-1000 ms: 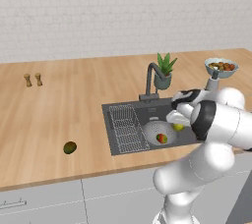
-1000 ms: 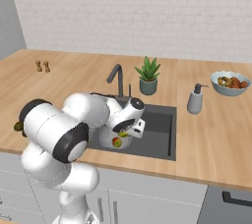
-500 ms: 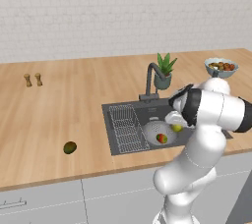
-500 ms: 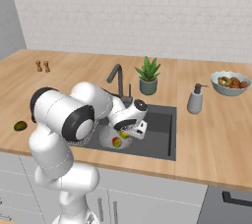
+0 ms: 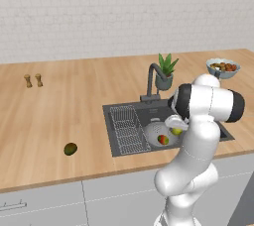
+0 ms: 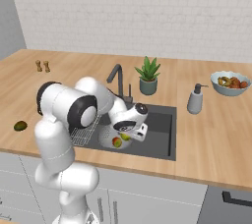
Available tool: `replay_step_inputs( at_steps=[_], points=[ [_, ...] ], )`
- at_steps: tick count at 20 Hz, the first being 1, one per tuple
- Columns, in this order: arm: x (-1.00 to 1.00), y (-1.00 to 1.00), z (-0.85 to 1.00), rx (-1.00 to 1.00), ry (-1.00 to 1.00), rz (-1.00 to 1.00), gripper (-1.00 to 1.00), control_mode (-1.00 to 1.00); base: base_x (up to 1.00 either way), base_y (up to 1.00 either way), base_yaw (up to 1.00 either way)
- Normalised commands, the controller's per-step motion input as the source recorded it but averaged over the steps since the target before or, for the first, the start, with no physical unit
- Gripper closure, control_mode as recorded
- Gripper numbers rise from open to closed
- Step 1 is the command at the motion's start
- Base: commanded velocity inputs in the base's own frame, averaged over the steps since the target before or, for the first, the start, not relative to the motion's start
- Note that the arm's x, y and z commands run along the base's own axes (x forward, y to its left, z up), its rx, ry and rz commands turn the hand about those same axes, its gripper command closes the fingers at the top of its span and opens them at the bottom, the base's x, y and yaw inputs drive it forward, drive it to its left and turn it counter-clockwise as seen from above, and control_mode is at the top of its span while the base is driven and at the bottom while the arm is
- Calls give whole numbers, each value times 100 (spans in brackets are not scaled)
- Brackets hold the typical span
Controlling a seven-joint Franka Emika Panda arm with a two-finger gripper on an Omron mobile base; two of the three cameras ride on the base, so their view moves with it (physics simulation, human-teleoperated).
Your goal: Put the colander in the sink, put the pear, mango, mango in the colander, and turn on the sink faucet and pour water over the colander.
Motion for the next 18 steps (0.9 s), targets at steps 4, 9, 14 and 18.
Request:
replay_step_inputs(
  at_steps=[4, 9, 14, 18],
  points=[
    [15, 0, -17, 0, 0, 0, 100, -100, 0, 0, 0],
    [21, 0, -15, 0, 0, 0, -100, -100, 0, 0, 0],
    [10, 0, 0, 0, 0, 0, -100, -100, 0, 0, 0],
    [4, 2, 0, 0, 0, 0, -100, -100, 0, 0, 0]
  ],
)
